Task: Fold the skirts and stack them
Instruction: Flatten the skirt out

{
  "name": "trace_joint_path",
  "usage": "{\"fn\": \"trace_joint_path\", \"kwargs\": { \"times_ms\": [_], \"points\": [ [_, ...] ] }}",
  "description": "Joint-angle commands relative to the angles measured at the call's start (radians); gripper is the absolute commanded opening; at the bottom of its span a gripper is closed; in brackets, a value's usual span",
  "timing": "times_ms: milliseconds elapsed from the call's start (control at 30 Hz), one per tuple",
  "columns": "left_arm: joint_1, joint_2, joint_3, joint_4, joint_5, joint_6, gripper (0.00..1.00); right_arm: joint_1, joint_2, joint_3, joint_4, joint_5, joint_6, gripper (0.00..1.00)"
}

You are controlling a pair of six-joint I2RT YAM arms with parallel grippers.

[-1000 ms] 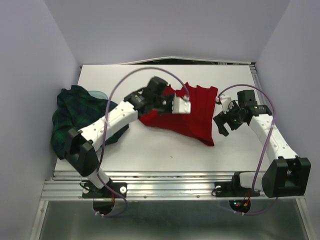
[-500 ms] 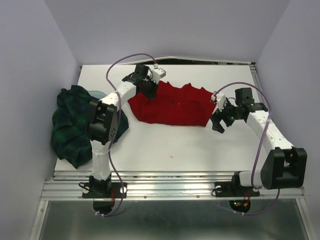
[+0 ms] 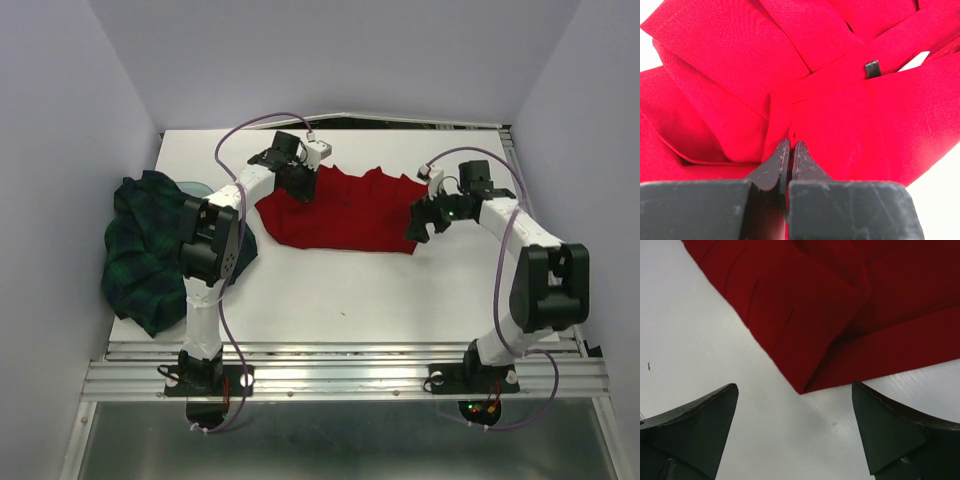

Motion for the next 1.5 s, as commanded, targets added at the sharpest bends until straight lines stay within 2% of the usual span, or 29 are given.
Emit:
{"fn": "trace_joint_path", "kwargs": {
  "times_ms": [0, 167, 267, 333, 367, 467, 500, 533, 567, 600, 633, 767, 933, 967, 1100, 1267, 1467],
  "points": [
    [0.002, -0.075, 0.011, 0.006, 0.024, 0.004, 0.00, -0.008, 0.114, 0.138, 0.117, -0.057, 0.148, 1.00],
    [0.002, -0.078, 0.017, -0.002, 0.023, 0.012, 0.00, -0.008, 0.281, 0.248, 0.140, -0.120, 0.204, 1.00],
    [0.002, -0.084, 0.017, -0.007, 0.023, 0.012, 0.00, -0.008, 0.350, 0.297, 0.155, -0.183, 0.231, 0.95],
    [0.005, -0.091, 0.018, -0.008, 0.023, 0.012, 0.00, -0.008, 0.376, 0.326, 0.146, -0.212, 0.236, 0.78],
    [0.007, -0.097, 0.020, -0.010, 0.023, 0.010, 0.00, -0.008, 0.387, 0.334, 0.113, -0.244, 0.212, 0.64],
    [0.016, -0.107, 0.031, -0.022, 0.033, 0.006, 0.00, -0.008, 0.377, 0.342, 0.056, -0.297, 0.167, 0.49],
    [0.019, -0.124, 0.031, -0.025, 0.038, 0.004, 0.00, -0.008, 0.355, 0.343, -0.002, -0.306, 0.123, 0.36],
    [0.025, -0.135, 0.025, -0.028, 0.041, 0.003, 0.00, -0.008, 0.341, 0.346, -0.035, -0.312, 0.103, 0.30],
    [0.027, -0.149, 0.018, -0.034, 0.047, 0.004, 0.00, -0.008, 0.325, 0.353, -0.064, -0.315, 0.086, 0.17],
    [0.028, -0.190, -0.007, -0.036, 0.049, 0.012, 0.00, -0.008, 0.280, 0.351, -0.114, -0.311, 0.055, 0.12],
    [0.030, -0.215, -0.024, -0.033, 0.052, 0.016, 0.00, -0.008, 0.251, 0.342, -0.136, -0.294, 0.040, 0.02],
    [0.033, -0.389, -0.138, -0.030, 0.059, 0.044, 0.00, -0.017, 0.064, 0.297, -0.182, -0.245, 0.037, 0.01],
    [0.037, -0.718, -0.304, 0.013, 0.050, 0.041, 0.00, -0.017, -0.192, 0.305, -0.187, -0.133, 0.127, 0.01],
    [0.039, -0.817, -0.330, 0.030, 0.046, 0.033, 0.00, -0.017, -0.218, 0.317, -0.187, -0.099, 0.153, 0.01],
    [0.037, -1.023, -0.420, 0.101, 0.032, 0.013, 0.00, -0.017, -0.300, 0.403, -0.176, 0.010, 0.208, 0.01],
    [0.037, -1.115, -0.358, 0.133, 0.030, -0.026, 0.00, -0.017, -0.312, 0.552, -0.120, 0.129, 0.282, 0.01],
    [0.037, -1.060, -0.302, 0.145, 0.061, -0.053, 0.00, -0.017, -0.257, 0.613, -0.090, 0.148, 0.262, 0.01]
  ]
}}
